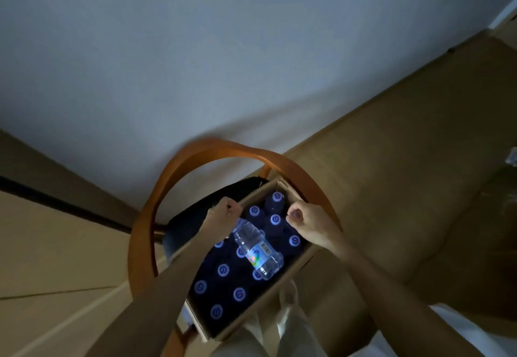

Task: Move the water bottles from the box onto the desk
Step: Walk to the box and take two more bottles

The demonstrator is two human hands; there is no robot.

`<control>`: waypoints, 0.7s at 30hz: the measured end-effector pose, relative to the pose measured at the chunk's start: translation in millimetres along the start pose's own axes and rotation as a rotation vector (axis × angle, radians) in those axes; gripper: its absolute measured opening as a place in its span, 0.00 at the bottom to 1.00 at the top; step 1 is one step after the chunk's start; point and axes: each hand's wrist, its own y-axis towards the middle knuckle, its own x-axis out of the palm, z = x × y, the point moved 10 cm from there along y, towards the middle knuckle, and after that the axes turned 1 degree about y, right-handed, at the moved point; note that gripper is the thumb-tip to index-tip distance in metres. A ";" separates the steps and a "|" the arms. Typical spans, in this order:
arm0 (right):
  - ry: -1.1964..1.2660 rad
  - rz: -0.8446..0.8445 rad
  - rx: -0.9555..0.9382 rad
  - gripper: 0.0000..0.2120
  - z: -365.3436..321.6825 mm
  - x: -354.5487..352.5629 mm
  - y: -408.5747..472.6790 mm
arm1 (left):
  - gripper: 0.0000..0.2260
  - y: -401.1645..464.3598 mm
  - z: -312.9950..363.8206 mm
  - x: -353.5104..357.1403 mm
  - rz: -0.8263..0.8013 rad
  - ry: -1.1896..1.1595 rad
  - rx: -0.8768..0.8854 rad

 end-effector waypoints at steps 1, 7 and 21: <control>-0.008 -0.032 0.007 0.08 5.1 5.7 8.1 | 0.08 4.2 -8.1 3.0 0.004 0.049 -0.063; -0.036 -0.173 0.032 0.07 32.6 24.9 40.8 | 0.19 28.8 -43.4 23.6 -0.086 0.230 -0.291; -0.225 -0.363 -0.054 0.11 47.5 72.3 90.0 | 0.14 47.6 -57.2 48.6 -0.032 0.068 -0.396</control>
